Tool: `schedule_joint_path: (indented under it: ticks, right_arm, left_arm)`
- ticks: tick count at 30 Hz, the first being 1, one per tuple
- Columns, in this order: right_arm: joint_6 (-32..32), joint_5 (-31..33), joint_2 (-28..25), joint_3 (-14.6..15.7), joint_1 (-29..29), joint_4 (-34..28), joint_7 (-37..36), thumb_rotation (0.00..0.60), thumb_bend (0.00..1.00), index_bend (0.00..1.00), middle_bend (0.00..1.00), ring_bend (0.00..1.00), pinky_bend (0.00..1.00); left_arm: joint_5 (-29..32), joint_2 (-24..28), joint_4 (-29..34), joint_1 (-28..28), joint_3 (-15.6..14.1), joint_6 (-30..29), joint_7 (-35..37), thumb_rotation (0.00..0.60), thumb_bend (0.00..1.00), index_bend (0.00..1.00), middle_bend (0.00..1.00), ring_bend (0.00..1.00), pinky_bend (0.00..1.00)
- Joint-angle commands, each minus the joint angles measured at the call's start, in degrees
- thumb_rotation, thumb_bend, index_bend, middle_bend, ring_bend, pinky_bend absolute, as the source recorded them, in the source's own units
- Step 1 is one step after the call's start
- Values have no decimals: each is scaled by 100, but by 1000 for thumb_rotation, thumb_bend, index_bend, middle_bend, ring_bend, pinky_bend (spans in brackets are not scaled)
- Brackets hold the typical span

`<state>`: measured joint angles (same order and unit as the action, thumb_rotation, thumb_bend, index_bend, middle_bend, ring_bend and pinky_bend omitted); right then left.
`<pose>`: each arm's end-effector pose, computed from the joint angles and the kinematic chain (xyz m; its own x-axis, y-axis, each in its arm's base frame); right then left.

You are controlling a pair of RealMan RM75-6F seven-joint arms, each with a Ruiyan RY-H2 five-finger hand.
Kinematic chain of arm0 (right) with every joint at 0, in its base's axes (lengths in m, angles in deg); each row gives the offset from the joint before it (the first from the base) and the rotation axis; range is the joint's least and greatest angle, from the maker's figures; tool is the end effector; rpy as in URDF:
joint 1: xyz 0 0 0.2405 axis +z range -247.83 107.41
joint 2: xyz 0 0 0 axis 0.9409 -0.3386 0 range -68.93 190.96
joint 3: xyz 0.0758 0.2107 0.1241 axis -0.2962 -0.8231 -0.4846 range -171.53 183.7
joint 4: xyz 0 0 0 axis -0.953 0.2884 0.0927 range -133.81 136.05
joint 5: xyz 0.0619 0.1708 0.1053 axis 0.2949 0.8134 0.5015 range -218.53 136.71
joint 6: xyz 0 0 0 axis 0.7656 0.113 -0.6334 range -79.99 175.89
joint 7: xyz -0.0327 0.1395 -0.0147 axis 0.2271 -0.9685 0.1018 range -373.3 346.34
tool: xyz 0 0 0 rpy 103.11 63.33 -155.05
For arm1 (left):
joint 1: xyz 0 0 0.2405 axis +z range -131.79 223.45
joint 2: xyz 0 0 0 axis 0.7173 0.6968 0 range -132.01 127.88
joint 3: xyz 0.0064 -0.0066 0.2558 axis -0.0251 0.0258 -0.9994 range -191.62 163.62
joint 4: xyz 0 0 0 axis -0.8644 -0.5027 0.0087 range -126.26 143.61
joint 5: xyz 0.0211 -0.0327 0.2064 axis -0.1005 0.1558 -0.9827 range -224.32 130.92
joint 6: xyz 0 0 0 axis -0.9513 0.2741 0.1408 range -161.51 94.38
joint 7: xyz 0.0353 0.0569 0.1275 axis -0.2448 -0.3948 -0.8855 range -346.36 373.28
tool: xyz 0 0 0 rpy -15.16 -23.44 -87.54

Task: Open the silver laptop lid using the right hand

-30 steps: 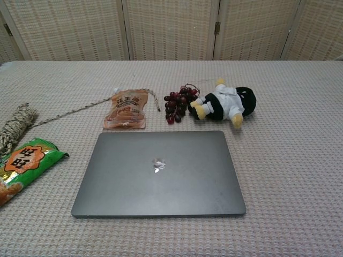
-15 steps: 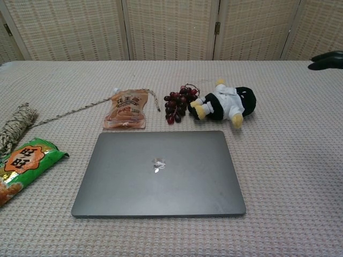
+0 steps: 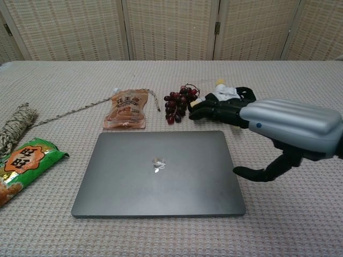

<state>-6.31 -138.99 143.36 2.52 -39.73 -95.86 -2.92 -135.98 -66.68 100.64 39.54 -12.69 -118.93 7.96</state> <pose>-0.1389 -0.2366 -0.0120 0.4865 -0.2829 0.8266 -0.6999 -0.6925 0.1749 -0.3014 0.1827 0.1504 0.4854 0.0057 0.8743 0.8710 -0.0897 -0.4830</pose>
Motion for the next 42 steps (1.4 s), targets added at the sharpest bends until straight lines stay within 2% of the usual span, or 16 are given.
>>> schedule_joint_path:
  ticks: [1, 13, 24, 42]
  right_arm:
    - [276, 245, 377, -115, 250, 145, 320, 600, 412, 0, 0, 0, 0]
    - [892, 509, 1085, 9, 821, 501, 791, 600, 411, 0, 0, 0, 0]
    - [1013, 582, 1538, 140, 1101, 928, 998, 600, 412, 0, 0, 0, 0]
    - [1074, 764, 2051, 156, 1431, 1482, 1171, 600, 412, 0, 0, 0, 0]
  left_arm:
    - [15, -14, -13, 2, -1, 6, 26, 600, 261, 140, 117, 122, 0]
    - [75, -41, -79, -33, -10, 109, 113, 600, 261, 135, 116, 126, 0]
    - [101, -82, -140, -35, -25, 138, 169, 600, 261, 134, 116, 126, 0]
    - [153, -106, -232, -38, -11, 151, 297, 600, 261, 133, 116, 133, 0]
